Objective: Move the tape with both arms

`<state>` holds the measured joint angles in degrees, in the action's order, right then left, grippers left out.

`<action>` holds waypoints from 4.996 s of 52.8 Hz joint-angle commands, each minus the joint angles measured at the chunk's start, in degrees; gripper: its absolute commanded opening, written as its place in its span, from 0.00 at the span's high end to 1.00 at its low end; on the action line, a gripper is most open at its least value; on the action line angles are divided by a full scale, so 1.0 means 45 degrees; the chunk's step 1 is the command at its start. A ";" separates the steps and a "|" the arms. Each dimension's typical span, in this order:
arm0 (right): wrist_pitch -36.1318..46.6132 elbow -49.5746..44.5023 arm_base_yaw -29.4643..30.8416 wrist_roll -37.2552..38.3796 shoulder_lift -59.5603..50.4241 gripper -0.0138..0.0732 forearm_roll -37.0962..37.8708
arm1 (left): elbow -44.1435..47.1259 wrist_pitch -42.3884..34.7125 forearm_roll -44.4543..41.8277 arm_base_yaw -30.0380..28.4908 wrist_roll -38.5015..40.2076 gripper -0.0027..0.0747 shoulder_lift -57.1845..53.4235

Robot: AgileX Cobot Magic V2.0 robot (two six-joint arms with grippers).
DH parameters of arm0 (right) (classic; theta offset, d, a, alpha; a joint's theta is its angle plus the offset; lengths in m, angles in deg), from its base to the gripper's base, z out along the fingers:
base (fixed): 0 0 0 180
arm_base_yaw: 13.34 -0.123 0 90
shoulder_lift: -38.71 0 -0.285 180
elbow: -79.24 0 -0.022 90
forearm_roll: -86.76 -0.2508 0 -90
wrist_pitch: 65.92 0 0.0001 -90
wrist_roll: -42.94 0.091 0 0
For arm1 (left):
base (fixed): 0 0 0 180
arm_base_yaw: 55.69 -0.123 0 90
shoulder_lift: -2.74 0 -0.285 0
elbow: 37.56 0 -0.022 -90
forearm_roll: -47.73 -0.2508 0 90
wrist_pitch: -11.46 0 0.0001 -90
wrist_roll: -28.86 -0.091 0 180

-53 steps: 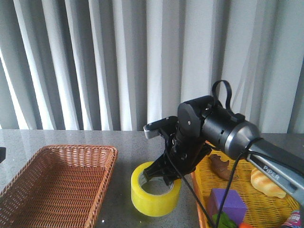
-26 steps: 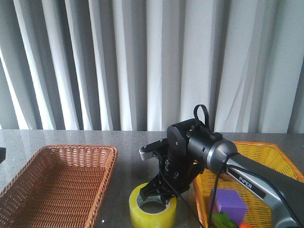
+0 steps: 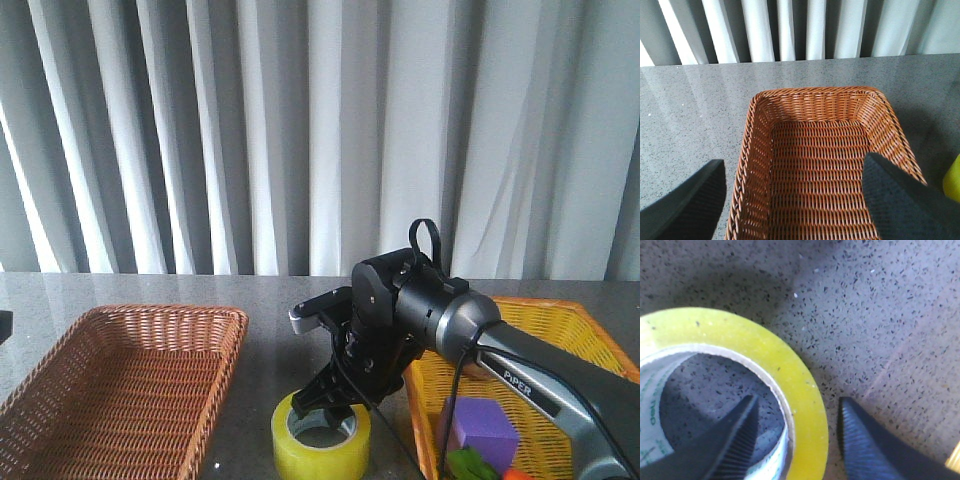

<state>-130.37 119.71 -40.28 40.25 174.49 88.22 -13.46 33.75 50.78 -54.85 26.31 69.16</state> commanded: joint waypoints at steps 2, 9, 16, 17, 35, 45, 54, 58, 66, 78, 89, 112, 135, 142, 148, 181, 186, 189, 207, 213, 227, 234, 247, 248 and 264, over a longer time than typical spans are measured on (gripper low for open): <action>0.0682 0.0490 -0.0010 -0.0239 -0.0951 0.32 -0.0324 | -0.0432 -0.0733 0.0138 0.0095 0.0101 0.28 -0.0183; 0.0573 0.1271 -0.0123 -0.0534 -0.0974 0.32 -0.0410 | -0.0432 -0.0733 0.0138 0.0095 0.0101 0.28 -0.0183; 0.0589 0.2454 -0.0256 -0.0524 -0.1148 0.32 -0.0424 | -0.0432 -0.0746 0.0138 0.0095 0.0101 0.28 -0.0183; 0.0589 0.2584 -0.0256 -0.0524 -0.1183 0.32 -0.0424 | -0.0432 -0.0746 0.0138 0.0095 0.0101 0.28 -0.0183; 0.0621 0.3697 -0.0159 -0.0299 -0.3293 0.33 0.1296 | -0.0432 -0.0746 0.0138 0.0095 0.0101 0.28 -0.0183; -0.0266 0.3607 0.1340 0.0597 -0.4759 0.39 0.1668 | -0.0432 -0.0746 0.0138 0.0095 0.0101 0.28 -0.0183; -0.0380 0.2154 0.3659 0.0303 -0.6295 0.50 -0.0113 | -0.0432 -0.0706 0.0138 0.0095 0.0101 0.28 -0.0183; -0.0141 0.0787 0.4568 0.0011 -0.7018 0.57 -0.0237 | -0.0432 -0.0706 0.0138 0.0095 0.0101 0.28 -0.0183; 0.0593 -0.1949 0.5798 -0.0554 -0.8233 0.75 -0.0413 | -0.0432 -0.0778 0.0138 0.0106 0.0112 0.28 -0.0183; 0.2034 -0.4662 0.6135 -0.1087 -0.9784 0.85 -0.0495 | -0.0432 -0.0760 0.0138 0.0106 0.0100 0.28 -0.0183; 0.4514 -0.7185 0.6135 -0.0848 -1.2189 0.85 -0.0667 | -0.0432 -0.0639 0.0695 0.0106 0.0111 0.28 -0.0183; 0.5351 -0.8230 0.6135 -0.0896 -1.3304 0.85 -0.0460 | -0.2381 0.0003 0.1118 0.2025 -0.1445 0.28 0.0096; 0.5354 -0.8230 0.6135 -0.0896 -1.3304 0.85 -0.0488 | -0.9774 0.4973 0.1466 0.5024 -0.1300 0.28 0.5912; 0.5354 -0.8230 0.6135 -0.0896 -1.3304 0.85 -0.0488 | -1.0695 0.5233 0.1473 0.5312 -0.0582 0.28 0.7801; 0.5354 -0.8230 0.6135 -0.0896 -1.3304 0.85 -0.0488 | -1.1260 0.5640 0.1459 0.5445 0.0295 0.28 0.9126; 0.5350 -0.8230 0.6135 -0.0896 -1.3304 0.85 -0.0502 | -1.1879 0.6095 -0.0293 0.6323 0.1350 0.32 1.2227; 0.5386 -0.8230 0.6135 -0.0896 -1.3304 0.85 -0.0502 | -1.1879 0.6095 -0.0293 0.6323 0.1350 0.32 1.2409; 0.5386 -0.8230 0.6135 -0.0896 -1.3304 0.85 -0.0502 | -1.1868 0.6115 -0.0291 0.6323 0.1355 0.32 1.2553; 0.5386 -0.8230 0.6135 -0.0896 -1.3304 0.85 -0.0502 | -1.1903 0.6286 -0.0291 0.6313 0.2585 0.32 1.3276; 0.5385 -0.8230 0.6135 -0.0896 -1.3304 0.85 -0.0502 | -1.1938 0.6338 -0.0313 0.6313 0.2794 0.32 1.3345; 0.5385 -0.8230 0.6135 -0.0896 -1.3304 0.85 -0.0502 | -1.2288 0.6665 -0.0306 0.6313 0.3231 0.46 1.3399; 0.5385 -0.8230 0.6135 -0.0896 -1.3304 0.85 -0.0502 | -1.2288 0.6769 -0.0316 0.6313 0.3231 0.62 1.3414; 0.5369 -0.8230 0.6135 -0.0896 -1.3304 0.85 -0.0502 | -1.2288 0.6914 -0.0316 0.6313 0.3231 0.89 1.3498; 0.5369 -0.8230 0.6135 -0.0896 -1.3304 0.85 -0.0502 | -1.2288 0.6914 -0.0316 0.6313 0.3231 0.90 1.3498; 0.5369 -0.8230 0.6135 -0.0896 -1.3304 0.85 -0.0502 | -1.2616 0.7020 -0.0293 0.6313 0.3231 0.95 1.3498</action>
<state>-110.21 81.28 -12.91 36.38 115.85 85.87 -67.29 66.45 48.38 -26.56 40.21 132.88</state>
